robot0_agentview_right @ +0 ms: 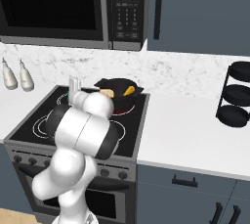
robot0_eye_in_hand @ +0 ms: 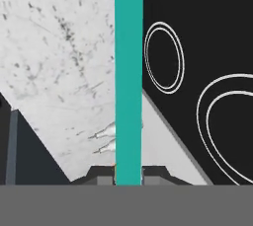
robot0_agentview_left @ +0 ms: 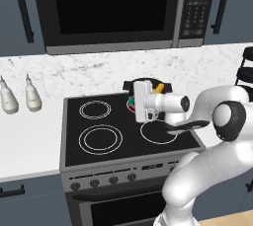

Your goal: Put the bell pepper and corn in the pot. Retrieve the spatula and lightly stir the vegetables in the pot.

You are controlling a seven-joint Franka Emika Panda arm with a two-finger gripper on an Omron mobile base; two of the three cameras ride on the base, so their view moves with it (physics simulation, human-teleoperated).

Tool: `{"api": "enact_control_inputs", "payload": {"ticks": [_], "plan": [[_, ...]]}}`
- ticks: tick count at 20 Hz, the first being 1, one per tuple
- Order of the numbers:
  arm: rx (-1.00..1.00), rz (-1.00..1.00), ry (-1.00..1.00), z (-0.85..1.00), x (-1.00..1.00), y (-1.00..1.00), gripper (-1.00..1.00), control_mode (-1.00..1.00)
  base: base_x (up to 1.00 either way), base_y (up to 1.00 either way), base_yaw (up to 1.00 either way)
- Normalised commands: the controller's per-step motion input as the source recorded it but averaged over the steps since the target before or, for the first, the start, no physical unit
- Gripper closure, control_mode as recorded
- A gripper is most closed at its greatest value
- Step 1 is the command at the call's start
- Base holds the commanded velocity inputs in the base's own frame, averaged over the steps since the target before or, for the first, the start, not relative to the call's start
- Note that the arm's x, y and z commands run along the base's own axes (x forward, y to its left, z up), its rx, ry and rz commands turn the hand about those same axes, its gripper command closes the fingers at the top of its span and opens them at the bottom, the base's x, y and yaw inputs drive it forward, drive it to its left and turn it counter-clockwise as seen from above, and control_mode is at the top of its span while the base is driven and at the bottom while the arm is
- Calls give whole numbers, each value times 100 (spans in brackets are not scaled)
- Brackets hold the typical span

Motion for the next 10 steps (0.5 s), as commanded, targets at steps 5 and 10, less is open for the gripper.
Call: {"api": "enact_control_inputs", "payload": {"ticks": [5, 10], "plan": [[3, 0, 5, 36, 32, -42, 100, -100, 0, 0, 0], [0, 2, 0, 41, 25, -29, 100, -100, 0, 0, 0]]}}
